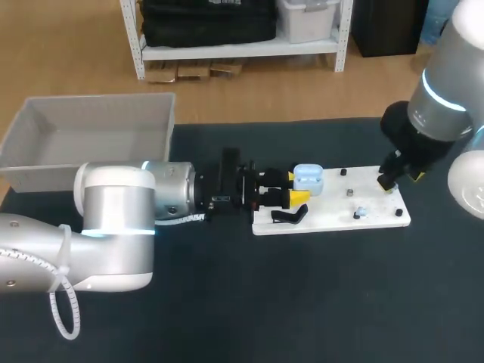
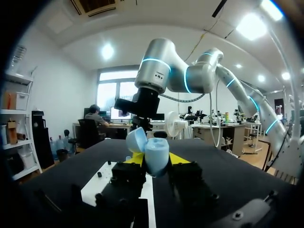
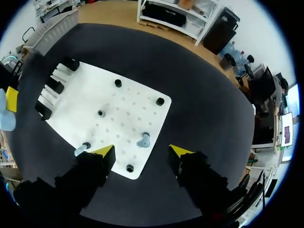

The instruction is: Pick up each earbud case from the left stands, insert the matching earbuds, close the lid, and place the case in the box.

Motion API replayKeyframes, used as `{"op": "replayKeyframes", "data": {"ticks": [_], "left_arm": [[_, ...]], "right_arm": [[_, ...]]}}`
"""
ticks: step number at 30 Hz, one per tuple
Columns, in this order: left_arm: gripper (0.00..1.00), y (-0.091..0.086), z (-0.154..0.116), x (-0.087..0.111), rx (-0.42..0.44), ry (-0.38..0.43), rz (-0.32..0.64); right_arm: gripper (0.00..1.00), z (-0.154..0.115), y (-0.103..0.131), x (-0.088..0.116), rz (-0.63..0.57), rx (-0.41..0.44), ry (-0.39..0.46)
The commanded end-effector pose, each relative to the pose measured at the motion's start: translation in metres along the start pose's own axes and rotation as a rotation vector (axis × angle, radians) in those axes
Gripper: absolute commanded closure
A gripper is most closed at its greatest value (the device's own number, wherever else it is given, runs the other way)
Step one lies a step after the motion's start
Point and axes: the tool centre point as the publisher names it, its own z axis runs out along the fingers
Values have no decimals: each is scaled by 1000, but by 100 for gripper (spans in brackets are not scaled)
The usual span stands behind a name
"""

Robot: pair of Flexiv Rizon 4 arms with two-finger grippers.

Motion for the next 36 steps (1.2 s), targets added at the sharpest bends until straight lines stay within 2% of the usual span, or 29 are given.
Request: {"op": "replayKeyframes", "data": {"ticks": [1, 8, 10, 12, 23, 36], "left_arm": [[100, -2, 0, 0, -4, -1, 1], [100, -2, 0, 0, -4, -1, 1], [100, -2, 0, 0, -4, -1, 1], [100, -2, 0, 0, -4, -1, 1], [100, -2, 0, 0, -4, -1, 1], [100, -2, 0, 0, -4, -1, 1]], "right_arm": [[22, 10, -1, 2, -5, 23, -12], [35, 17, -6, 0, -10, 47, -15], [47, 18, -8, 0, -10, 49, -14], [50, 20, -8, 0, -9, 49, -11], [52, 28, -9, 1, -19, 53, 3], [59, 28, -12, -4, -29, 63, 12]]}}
